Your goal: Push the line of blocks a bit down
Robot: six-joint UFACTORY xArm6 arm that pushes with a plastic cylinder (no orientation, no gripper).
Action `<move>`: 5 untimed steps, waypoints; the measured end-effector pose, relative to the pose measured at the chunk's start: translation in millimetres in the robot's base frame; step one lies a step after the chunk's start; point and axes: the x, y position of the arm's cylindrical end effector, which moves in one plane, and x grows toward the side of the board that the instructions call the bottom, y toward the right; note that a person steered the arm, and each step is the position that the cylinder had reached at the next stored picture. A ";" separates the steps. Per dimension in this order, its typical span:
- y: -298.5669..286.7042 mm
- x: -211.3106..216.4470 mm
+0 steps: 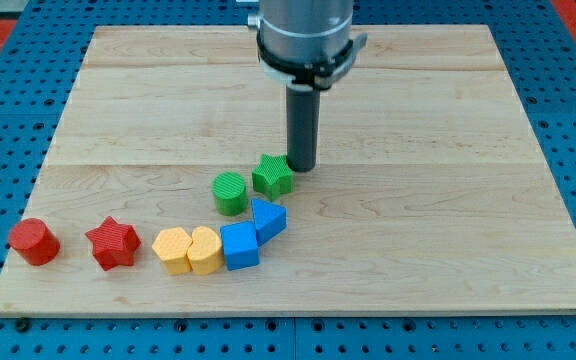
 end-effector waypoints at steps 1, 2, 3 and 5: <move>-56.3 -6.3; -145.6 -7.7; -188.6 42.2; -102.4 132.7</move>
